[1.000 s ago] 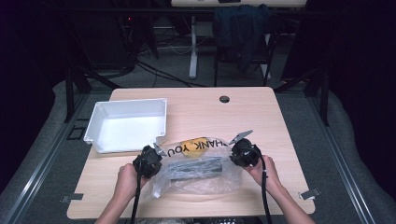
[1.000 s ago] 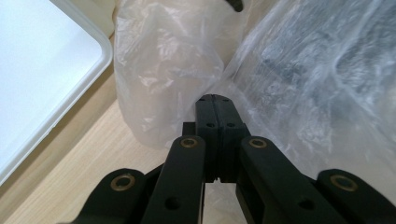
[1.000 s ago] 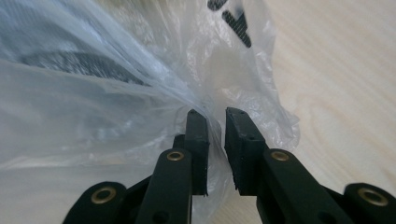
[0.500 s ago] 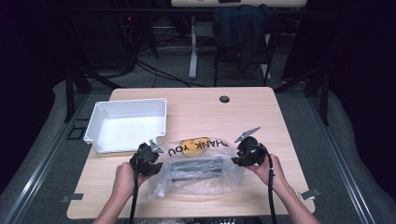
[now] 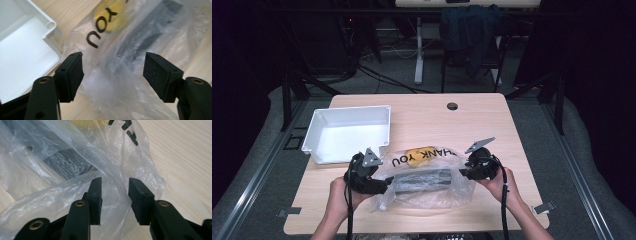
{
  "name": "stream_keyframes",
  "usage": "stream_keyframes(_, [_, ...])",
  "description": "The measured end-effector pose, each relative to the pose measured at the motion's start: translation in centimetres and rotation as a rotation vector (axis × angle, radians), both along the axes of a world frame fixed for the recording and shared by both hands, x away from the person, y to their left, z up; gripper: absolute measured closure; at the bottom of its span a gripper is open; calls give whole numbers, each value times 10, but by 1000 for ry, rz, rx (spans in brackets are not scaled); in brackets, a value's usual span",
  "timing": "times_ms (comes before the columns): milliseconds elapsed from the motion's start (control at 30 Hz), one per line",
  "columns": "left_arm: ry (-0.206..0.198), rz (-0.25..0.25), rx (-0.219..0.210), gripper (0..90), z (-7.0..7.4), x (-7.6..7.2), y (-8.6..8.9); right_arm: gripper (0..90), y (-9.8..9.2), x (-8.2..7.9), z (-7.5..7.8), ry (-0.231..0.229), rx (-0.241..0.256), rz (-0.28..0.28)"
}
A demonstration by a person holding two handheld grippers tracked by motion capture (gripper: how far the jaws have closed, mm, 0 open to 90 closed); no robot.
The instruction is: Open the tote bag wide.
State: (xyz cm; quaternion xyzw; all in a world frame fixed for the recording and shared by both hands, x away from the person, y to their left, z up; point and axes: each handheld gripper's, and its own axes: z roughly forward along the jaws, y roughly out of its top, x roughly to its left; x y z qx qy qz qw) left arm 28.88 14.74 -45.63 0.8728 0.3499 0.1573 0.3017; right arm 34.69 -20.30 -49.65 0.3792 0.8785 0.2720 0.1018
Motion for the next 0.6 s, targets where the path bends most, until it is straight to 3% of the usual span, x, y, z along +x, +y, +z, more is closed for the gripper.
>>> stream_keyframes(100, [0, 3, -13, 290, -1, -7, -2, 589, -5, -5, 5, -9, 25, -14])
stream_keyframes(233, [-4, 54, -2, 312, -16, -15, -2, 528, -10, -12, 10, -6, 61, -36])
stream_keyframes(300, [27, 69, 15, 317, -25, -18, -3, 494, -9, -14, 10, 2, 62, -32])
stream_keyframes(400, [24, 91, 62, 392, -31, -19, -5, 484, -5, -15, 8, 9, 47, -26])
stream_keyframes(500, [41, 106, 86, 505, -36, -15, -5, 536, -2, -14, 3, 21, 17, -30])
stream_keyframes(600, [46, 111, 103, 623, -42, -13, -3, 646, -1, -12, -1, 32, 4, -37])
